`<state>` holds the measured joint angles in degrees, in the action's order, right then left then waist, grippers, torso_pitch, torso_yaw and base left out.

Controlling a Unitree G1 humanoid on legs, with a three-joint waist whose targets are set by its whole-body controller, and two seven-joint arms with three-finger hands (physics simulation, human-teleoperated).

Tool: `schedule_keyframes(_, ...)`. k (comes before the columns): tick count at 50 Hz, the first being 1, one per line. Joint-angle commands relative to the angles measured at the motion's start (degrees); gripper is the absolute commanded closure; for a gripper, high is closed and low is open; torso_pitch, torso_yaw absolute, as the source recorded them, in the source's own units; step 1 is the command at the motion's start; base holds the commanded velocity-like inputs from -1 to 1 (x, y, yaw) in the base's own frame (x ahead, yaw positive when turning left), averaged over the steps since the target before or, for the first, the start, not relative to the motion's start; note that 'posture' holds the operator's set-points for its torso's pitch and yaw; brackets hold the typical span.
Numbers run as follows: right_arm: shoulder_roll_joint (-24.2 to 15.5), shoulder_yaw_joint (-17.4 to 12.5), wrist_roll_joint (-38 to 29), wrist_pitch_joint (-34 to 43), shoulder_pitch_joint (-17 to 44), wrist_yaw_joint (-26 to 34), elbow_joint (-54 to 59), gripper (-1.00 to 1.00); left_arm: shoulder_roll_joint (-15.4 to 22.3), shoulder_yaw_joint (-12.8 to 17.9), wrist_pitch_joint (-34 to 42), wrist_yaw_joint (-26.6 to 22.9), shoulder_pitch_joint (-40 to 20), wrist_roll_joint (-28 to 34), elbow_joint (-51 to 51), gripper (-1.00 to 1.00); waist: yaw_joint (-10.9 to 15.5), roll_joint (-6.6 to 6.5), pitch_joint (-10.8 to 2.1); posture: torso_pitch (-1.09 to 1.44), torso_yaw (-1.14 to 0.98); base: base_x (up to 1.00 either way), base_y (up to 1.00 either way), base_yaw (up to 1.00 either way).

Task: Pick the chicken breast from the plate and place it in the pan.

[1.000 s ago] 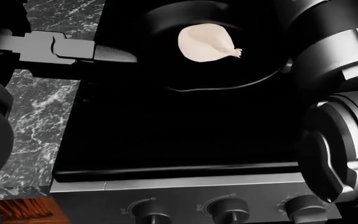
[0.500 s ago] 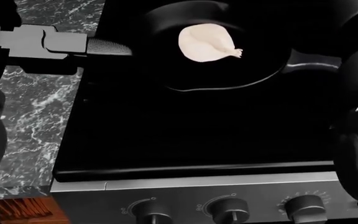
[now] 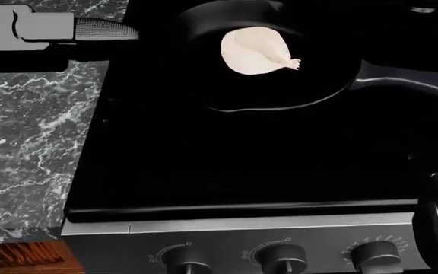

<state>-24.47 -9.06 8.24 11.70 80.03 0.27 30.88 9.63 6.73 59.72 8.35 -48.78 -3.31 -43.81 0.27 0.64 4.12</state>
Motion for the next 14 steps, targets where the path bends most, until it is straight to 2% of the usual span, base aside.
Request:
schedule_keyframes(1, -0.72, -0.40, 0.71, 0.70, 1.94, -0.37, -3.40, -1.00, 0.55, 0.26, -1.52, 0.80, -1.76, -0.67, -1.08, -1.00, 0.01, 0.07, -1.80, 0.00, 0.00, 0.00, 0.00, 0.00)
schedule_keyframes(14, -1.49, -0.88, 3.96, 8.90, -1.21, -2.08, -17.22, -1.00, 2.01, 1.12, 0.44, 4.19, -3.98, -4.94, -3.29, -1.00, -0.07, -0.05, -1.50, 0.00, 0.00, 0.00, 0.00, 0.00)
